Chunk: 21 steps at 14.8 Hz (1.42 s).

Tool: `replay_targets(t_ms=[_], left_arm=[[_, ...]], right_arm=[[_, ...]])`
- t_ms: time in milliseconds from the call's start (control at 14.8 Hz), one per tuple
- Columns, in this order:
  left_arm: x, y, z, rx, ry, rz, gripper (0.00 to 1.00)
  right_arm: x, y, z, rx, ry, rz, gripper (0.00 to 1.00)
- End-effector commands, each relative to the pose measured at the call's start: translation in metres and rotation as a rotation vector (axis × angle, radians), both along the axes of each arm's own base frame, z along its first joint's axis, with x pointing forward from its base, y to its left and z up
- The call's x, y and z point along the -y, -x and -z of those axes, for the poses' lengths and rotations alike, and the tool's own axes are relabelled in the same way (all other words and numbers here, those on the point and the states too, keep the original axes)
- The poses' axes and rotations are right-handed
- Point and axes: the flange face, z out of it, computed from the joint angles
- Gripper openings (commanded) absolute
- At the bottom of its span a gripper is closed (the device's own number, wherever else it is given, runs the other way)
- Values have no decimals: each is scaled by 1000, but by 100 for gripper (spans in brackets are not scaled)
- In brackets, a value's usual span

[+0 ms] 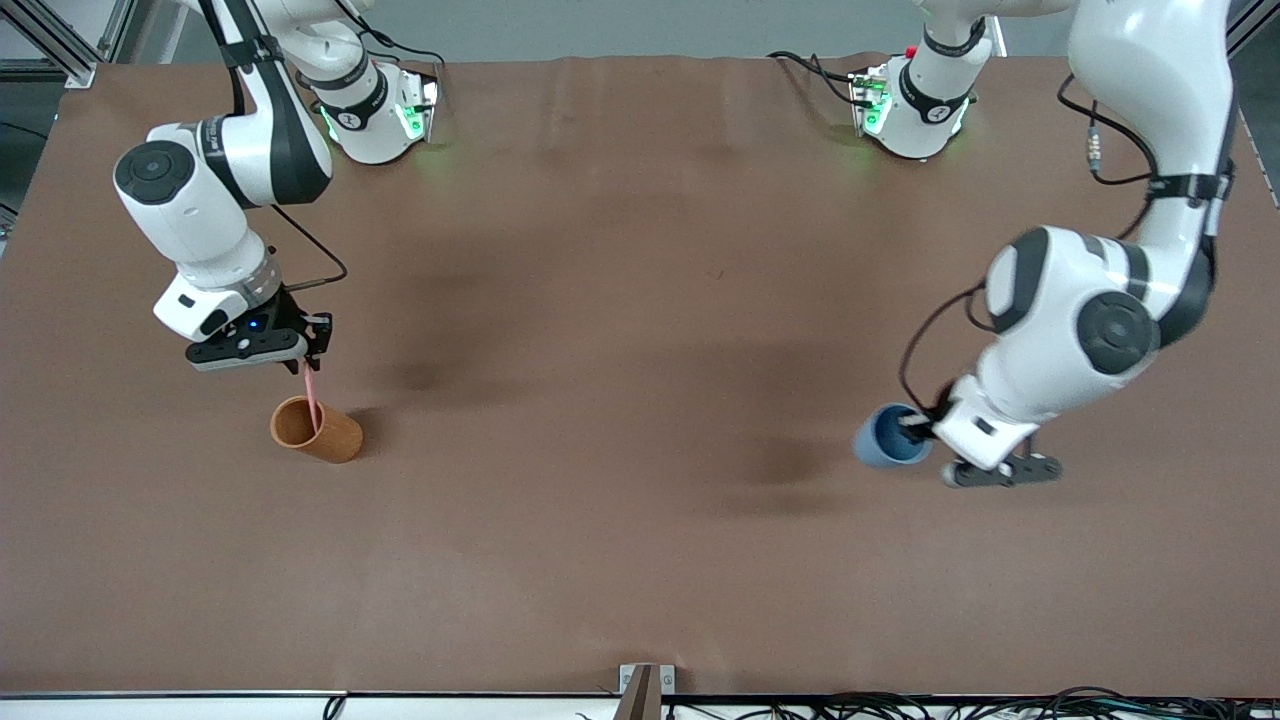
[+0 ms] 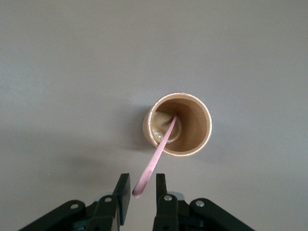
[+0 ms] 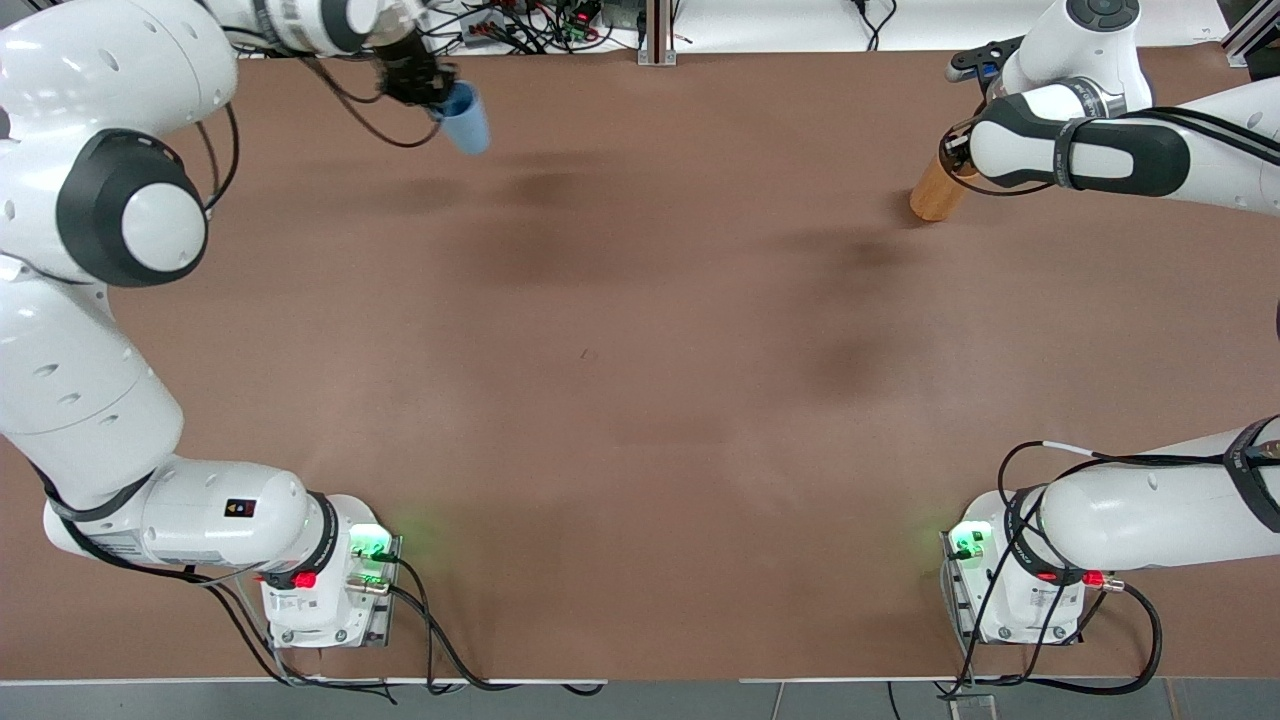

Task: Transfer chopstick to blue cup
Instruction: 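Grasp the pink chopstick with the right gripper while the left gripper grasps the cup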

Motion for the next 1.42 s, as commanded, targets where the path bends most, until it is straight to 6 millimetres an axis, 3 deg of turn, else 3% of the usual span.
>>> replay_targets(t_ms=[0,270,472,607,810,1012,1215,1350], left_arm=[[71,29,-2,-16,-11,-93,0],[160,65,26,-8,-31,-175,1],[196,84,54,-16,-30,-180,1],[210,92,70,-19,-27,-181,1],[237,103,96,-26,-9,-187,1],[242,106,115,10,-56,-200,1],[242,108,119,7,-61,-198,2],[243,109,126,-2,-62,-198,4]], right_arm=[[13,3,8,19,9,5,24],[15,0,11,26,7,11,21],[19,-1,12,26,7,20,12],[22,-2,11,19,9,26,8],[28,-8,-6,-39,28,59,8],[34,-24,-59,-153,59,110,8],[26,-38,-136,-225,13,159,5],[21,-46,-164,-287,-37,182,4]])
